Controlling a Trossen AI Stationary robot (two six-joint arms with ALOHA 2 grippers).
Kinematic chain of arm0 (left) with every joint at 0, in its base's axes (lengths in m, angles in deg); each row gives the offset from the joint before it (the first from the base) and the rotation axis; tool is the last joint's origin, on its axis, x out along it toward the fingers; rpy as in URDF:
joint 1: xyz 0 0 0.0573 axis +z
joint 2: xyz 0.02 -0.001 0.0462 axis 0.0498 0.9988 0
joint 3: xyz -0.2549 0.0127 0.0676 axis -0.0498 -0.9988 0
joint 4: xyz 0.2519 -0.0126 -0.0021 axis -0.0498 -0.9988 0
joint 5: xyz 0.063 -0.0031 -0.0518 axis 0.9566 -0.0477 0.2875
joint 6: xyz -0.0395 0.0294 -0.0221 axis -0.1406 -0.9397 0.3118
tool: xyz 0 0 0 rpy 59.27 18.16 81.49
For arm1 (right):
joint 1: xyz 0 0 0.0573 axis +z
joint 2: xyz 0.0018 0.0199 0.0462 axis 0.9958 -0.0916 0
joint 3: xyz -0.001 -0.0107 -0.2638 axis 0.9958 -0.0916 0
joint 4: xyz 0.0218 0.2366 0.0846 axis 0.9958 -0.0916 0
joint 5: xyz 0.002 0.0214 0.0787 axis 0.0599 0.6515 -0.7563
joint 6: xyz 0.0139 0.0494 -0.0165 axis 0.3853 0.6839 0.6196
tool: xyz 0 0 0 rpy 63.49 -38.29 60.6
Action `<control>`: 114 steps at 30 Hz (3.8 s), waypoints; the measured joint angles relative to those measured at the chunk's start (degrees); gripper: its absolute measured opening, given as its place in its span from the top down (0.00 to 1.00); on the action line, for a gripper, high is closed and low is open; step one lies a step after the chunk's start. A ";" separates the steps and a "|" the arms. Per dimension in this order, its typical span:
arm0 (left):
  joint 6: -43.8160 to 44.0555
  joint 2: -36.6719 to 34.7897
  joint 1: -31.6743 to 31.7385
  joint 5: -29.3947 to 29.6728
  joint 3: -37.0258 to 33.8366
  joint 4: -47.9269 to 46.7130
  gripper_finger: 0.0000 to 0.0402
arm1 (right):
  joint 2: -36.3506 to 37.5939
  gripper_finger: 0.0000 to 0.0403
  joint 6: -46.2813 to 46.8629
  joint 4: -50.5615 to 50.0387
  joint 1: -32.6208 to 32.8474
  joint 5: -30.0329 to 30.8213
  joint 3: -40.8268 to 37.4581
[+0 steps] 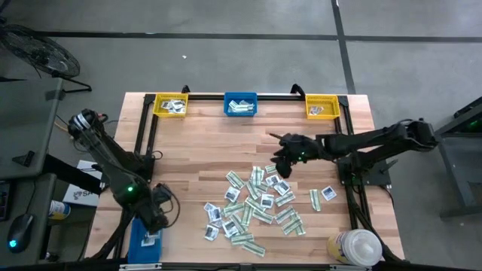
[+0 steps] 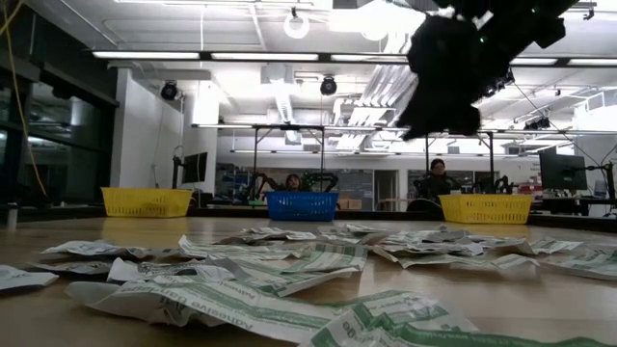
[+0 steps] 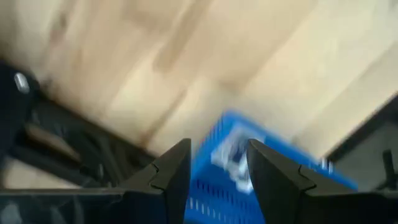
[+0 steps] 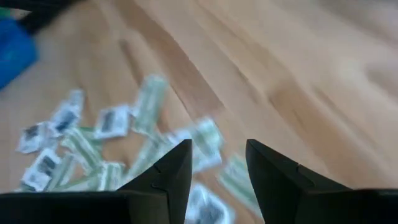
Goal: Pick & Place First Aid Supplies
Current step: Put the blue alcohol pad into the bottom blue bin
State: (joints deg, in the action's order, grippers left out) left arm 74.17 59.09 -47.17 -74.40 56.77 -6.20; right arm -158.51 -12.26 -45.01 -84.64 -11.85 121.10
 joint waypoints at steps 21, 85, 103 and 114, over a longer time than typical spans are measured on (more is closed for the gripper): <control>-47.97 0.15 27.99 29.46 0.01 24.46 0.62 | 0.84 0.65 33.63 -41.38 4.60 -9.68 0.02; -68.00 0.20 33.58 28.61 -0.01 31.66 0.62 | -11.12 0.65 86.35 -35.48 26.79 -16.86 -7.88; -67.45 0.20 33.58 28.57 -0.01 31.21 0.62 | -11.07 0.94 82.45 -33.84 25.69 -15.97 -7.98; -66.42 0.20 33.58 28.44 -0.02 30.80 0.62 | -10.25 0.99 78.42 -33.93 25.74 -15.59 -8.02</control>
State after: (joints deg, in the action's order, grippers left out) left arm 7.75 59.29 -13.59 -45.97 56.74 24.60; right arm -168.76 66.16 -78.94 -58.89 -27.44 113.08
